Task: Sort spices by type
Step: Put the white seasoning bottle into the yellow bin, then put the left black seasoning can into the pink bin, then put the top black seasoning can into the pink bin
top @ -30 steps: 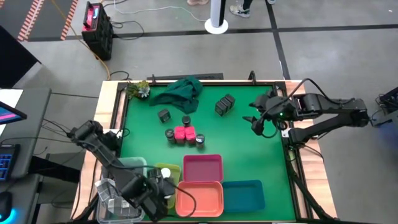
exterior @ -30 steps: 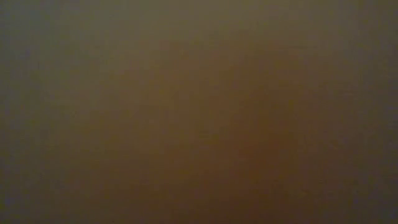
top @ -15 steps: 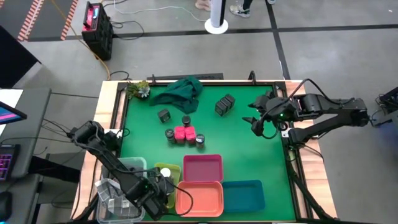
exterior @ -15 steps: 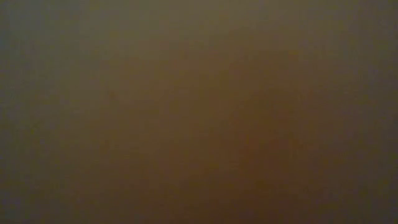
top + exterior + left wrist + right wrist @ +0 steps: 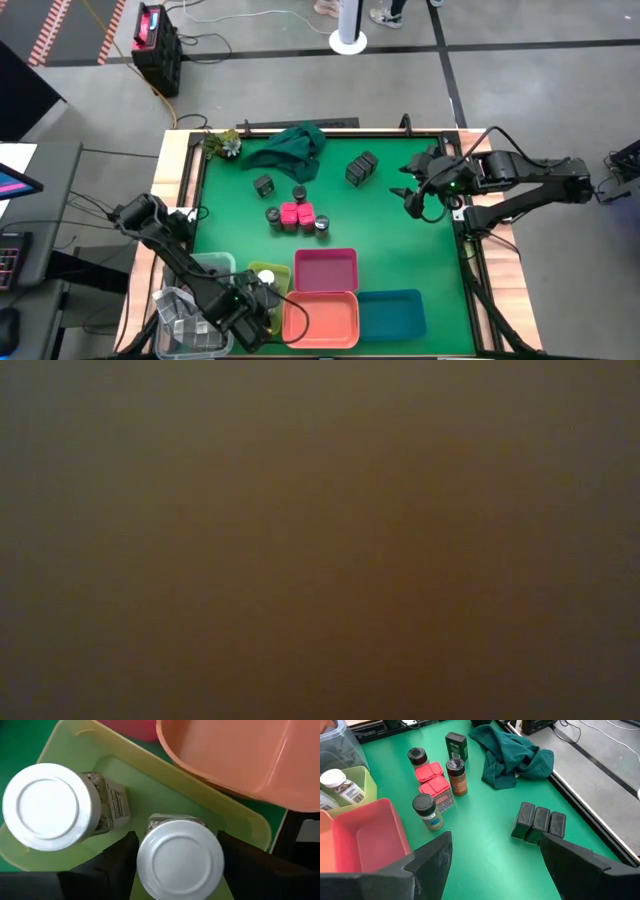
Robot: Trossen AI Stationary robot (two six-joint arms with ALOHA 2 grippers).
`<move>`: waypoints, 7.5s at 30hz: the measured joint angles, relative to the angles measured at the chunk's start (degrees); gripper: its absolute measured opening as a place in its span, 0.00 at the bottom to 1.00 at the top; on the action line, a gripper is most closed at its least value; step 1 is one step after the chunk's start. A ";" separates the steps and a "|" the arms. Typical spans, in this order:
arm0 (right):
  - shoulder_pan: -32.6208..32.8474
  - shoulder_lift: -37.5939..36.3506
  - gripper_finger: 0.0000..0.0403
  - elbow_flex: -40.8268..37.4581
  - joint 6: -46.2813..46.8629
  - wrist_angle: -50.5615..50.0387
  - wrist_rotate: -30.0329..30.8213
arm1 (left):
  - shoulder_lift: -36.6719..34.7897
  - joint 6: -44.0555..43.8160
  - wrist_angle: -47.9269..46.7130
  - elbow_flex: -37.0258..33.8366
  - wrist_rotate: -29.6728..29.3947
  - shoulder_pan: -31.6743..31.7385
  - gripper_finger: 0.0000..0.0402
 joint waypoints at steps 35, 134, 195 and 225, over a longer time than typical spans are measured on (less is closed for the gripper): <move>-0.93 10.28 0.81 -0.02 -0.61 9.62 -7.57 | -26.87 36.57 -9.41 -10.53 -1.42 44.09 0.64; -10.38 7.01 0.81 2.32 -4.12 -5.80 -13.73 | 7.98 38.58 2.28 14.25 20.50 29.88 0.33; -26.50 9.71 0.81 -11.22 -15.09 14.57 -15.39 | -18.68 38.43 6.37 -1.38 -9.09 37.04 0.63; -44.97 36.35 0.81 0.99 -21.08 17.64 -25.35 | -31.97 37.55 5.90 -5.51 -10.80 40.59 0.63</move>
